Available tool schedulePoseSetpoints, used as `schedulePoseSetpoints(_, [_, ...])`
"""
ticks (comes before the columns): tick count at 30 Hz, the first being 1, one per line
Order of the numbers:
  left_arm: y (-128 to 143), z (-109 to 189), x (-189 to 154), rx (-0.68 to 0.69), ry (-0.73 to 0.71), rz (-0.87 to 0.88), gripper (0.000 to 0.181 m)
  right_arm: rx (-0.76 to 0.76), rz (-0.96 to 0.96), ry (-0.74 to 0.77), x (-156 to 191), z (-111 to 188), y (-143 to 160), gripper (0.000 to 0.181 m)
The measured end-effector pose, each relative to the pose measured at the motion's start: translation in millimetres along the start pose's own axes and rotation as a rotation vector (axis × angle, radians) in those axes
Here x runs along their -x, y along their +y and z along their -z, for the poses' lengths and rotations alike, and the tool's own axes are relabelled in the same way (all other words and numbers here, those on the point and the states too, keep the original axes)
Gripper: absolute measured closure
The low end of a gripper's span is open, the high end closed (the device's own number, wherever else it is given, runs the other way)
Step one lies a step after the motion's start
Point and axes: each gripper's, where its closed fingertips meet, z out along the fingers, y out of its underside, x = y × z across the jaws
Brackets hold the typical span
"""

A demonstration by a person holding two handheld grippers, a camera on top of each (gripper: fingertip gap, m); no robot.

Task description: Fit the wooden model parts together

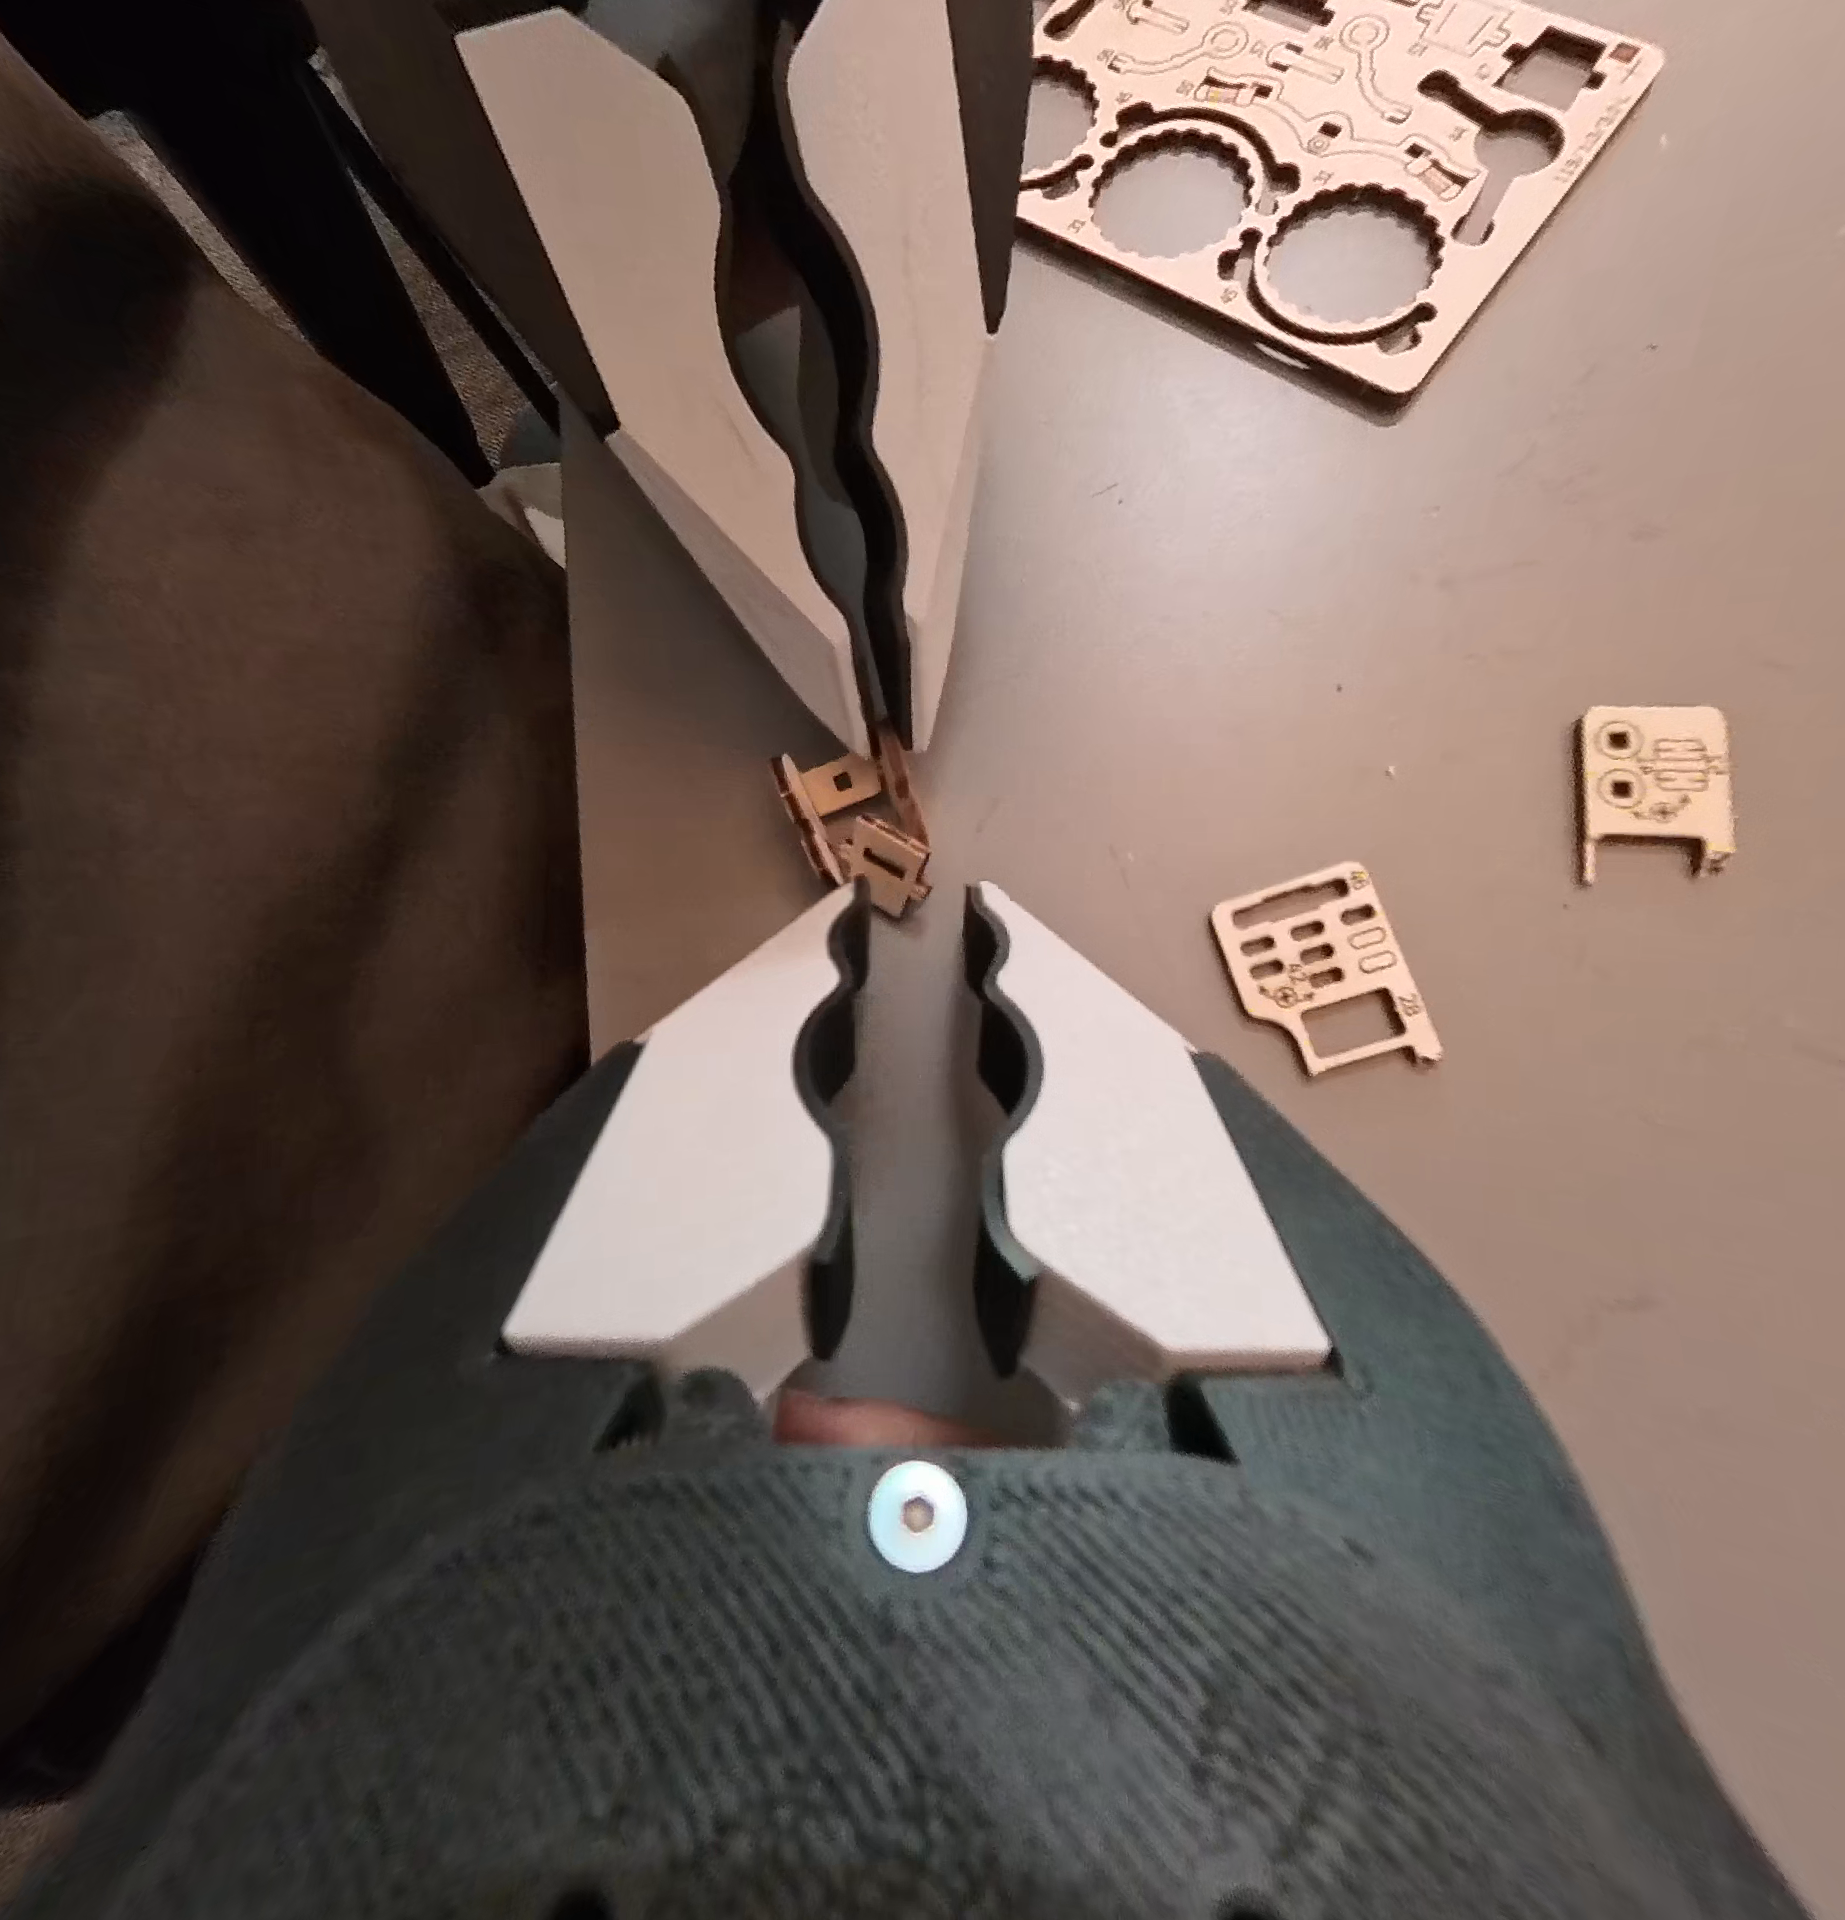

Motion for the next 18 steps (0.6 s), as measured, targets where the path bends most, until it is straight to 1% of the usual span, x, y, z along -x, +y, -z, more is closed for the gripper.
schedulePoseSetpoints(1, [0.0, 0.0, 0.1, 0.000, -0.001, 0.000, 0.179, 0.000, -0.004, -0.004, 0.5, -1.0, -0.3, 0.162])
schedulePoseSetpoints(4, [0.1, 0.0, 0.0, 0.000, -0.001, -0.001, 0.179, -0.002, -0.006, -0.008, 1.7, -3.9, -1.3, 0.161])
schedulePoseSetpoints(11, [0.1, 0.2, -0.1, -0.002, -0.001, -0.003, 0.179, -0.011, -0.014, -0.024, 3.1, -4.9, -2.4, 0.169])
schedulePoseSetpoints(18, [0.9, 1.0, 1.1, -0.002, -0.004, 0.001, 0.179, -0.027, -0.025, -0.010, -2.5, 5.3, -2.7, 0.180])
